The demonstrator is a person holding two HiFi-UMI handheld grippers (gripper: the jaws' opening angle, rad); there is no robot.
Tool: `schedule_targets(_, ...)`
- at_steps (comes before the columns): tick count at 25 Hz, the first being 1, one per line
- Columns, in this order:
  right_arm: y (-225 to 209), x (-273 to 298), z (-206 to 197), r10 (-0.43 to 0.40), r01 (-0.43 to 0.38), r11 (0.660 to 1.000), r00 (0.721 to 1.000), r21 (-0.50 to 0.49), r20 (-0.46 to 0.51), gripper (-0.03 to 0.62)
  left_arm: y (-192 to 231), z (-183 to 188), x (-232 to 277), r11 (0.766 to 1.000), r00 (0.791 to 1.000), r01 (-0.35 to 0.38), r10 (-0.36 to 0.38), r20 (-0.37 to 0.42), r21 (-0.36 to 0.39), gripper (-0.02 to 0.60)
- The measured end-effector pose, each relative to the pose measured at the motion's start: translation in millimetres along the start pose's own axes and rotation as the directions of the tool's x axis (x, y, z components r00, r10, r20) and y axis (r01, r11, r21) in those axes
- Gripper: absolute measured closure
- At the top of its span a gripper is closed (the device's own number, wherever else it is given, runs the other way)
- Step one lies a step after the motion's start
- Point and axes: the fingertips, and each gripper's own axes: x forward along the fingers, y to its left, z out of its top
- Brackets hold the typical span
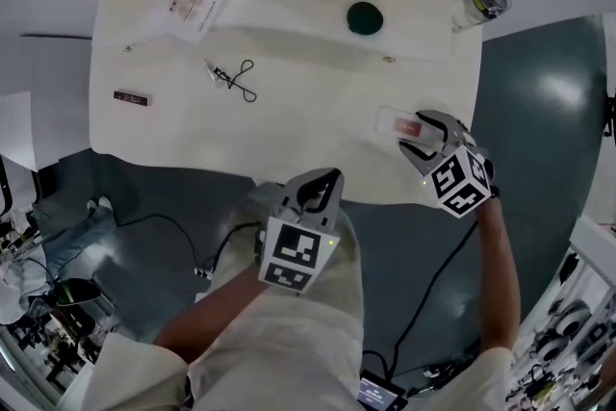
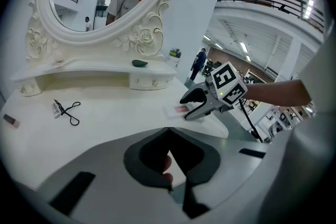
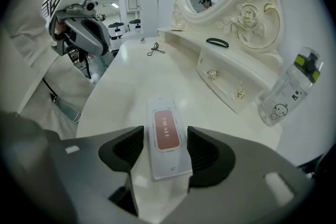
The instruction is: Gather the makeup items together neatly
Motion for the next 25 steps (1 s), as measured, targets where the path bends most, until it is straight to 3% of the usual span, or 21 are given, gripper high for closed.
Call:
schedule_targets(8, 4.3, -1.5, 0.1, -0.010, 0.010, 1.000, 1.000, 0.002, 0.003, 0.387, 4.9, 0.3, -3.8, 1.000, 1.000, -0.006, 0.006, 0.002, -0.006, 0.577)
schedule_targets(14, 11.7, -3.2, 12.7, -0.003, -0.002, 0.995, 0.998, 0.100, 0.057, 0.387, 8.9, 1.9, -6.3, 1.000, 1.000, -0.008, 0.008, 0.011, -0.008, 0.577)
schedule_targets(25, 18.5, -18.1, 24.4, -0.087, 0.058, 0.973, 0.989, 0.225, 0.122, 0.388, 14.6, -1.3, -14.8, 1.000, 1.000, -0.010, 0.011, 0.018, -0.007, 0.577)
